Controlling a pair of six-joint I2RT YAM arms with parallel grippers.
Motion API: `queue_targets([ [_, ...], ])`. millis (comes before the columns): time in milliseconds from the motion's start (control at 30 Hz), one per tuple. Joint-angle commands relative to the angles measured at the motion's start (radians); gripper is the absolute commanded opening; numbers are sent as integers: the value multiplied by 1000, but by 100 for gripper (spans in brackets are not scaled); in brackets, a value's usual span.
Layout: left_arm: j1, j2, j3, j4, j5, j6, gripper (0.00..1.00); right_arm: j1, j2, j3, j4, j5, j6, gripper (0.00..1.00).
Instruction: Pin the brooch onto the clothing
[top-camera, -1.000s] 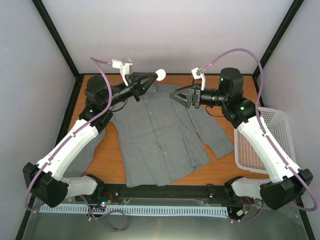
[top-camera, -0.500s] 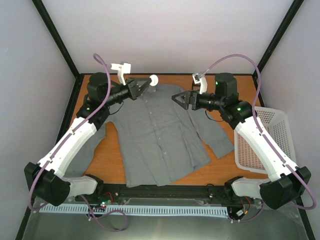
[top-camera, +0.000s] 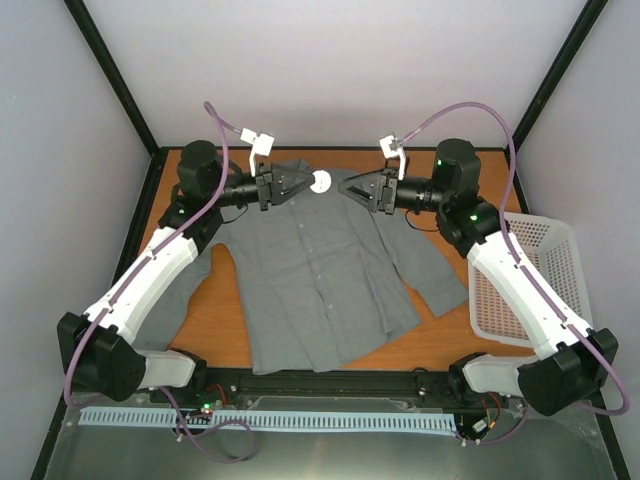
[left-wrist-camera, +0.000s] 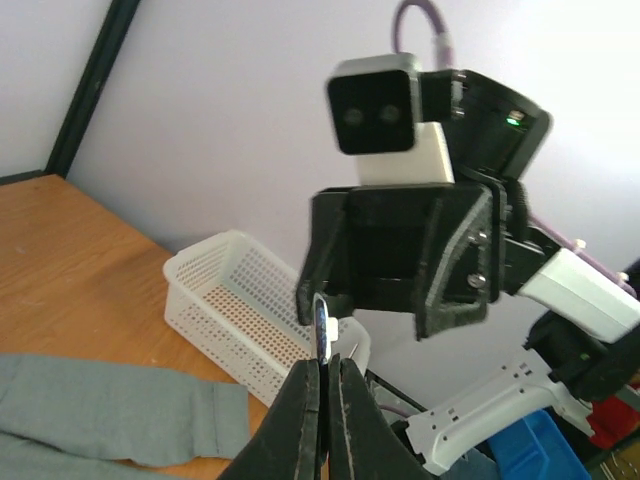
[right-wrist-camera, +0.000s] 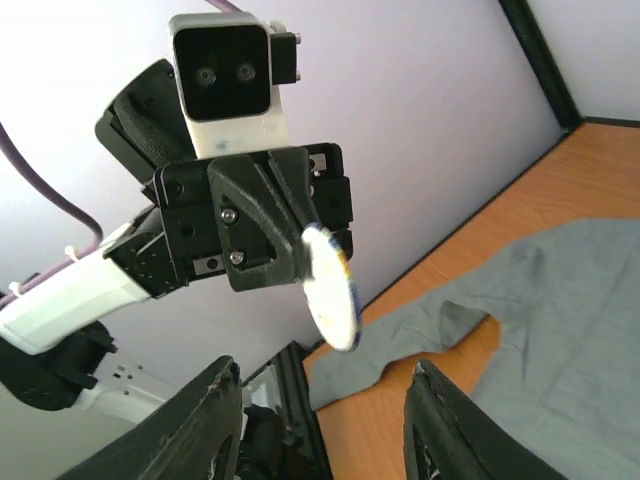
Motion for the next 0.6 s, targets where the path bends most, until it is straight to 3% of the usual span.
queue_targets([
  [0,-2,-45,10,65,81,27,1,-6,41,16,185,-122,108,43],
  [67,-2,-38,13,64,95,26,1,-4,66,18,246,-158,153,43],
  [200,-2,-36,9,82,105,20,1,4,98,6,384,-208,248,30],
  [333,-2,-40,3,104,99,4,1,7,100,2,357,-210,226,20],
  [567,-3,-36,-6,121,89,-17,1,16,104,-11,361,-241,228,24],
])
